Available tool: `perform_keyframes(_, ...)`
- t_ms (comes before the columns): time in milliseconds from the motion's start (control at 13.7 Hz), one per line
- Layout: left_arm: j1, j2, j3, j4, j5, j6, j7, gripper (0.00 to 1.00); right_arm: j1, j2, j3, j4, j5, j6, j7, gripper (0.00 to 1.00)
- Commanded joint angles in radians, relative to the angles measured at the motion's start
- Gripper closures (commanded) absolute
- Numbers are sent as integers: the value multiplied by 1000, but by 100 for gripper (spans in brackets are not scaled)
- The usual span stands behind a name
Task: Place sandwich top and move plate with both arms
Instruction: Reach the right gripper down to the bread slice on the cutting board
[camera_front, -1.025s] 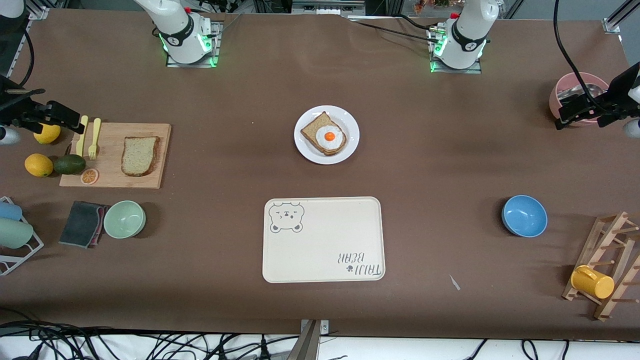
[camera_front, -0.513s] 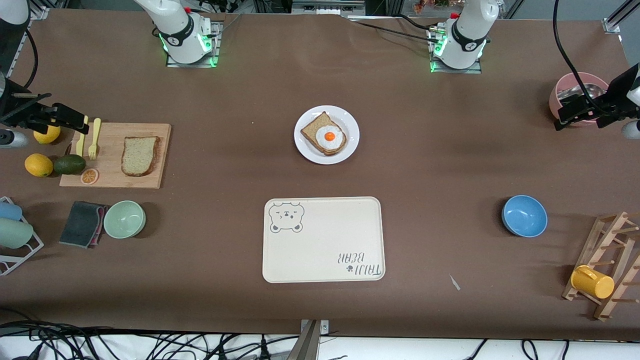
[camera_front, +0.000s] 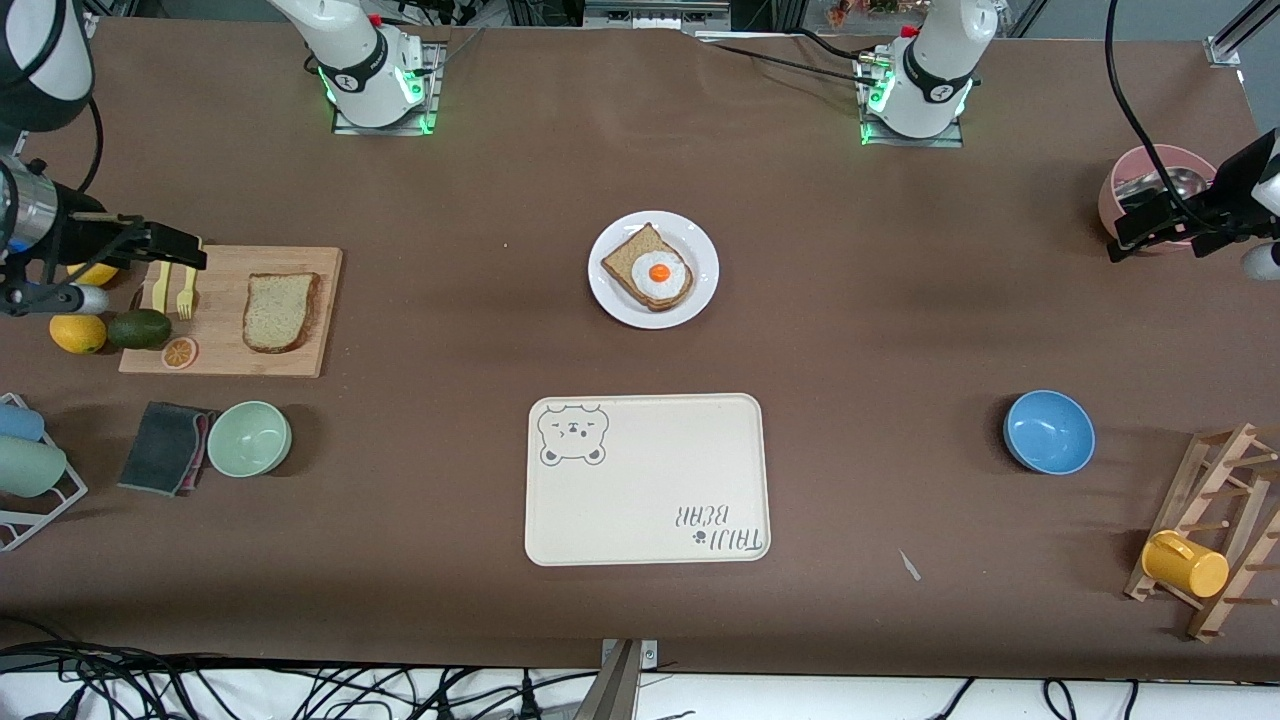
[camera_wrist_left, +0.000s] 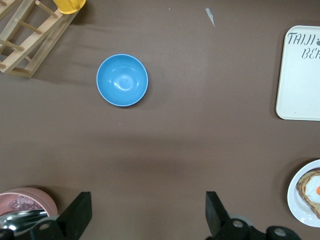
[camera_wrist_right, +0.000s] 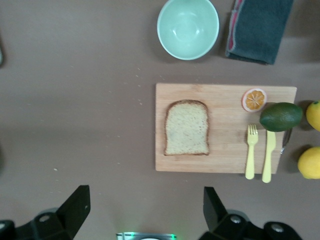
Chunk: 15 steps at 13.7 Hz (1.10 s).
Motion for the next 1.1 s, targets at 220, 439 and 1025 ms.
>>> perform_keyframes(220,8,18,-7,21,-8,-13,-3,0,58,23,2,-165,-122,205,76,1)
perform_keyframes(439,8,25,-8,23,-8,-10,-3,0,96,100,2,-196,-228,269,199,3)
perform_keyframes(1025,8,39,-10,21,-8,-2,-3,0,122,163,2,-434,-344,584,388,39)
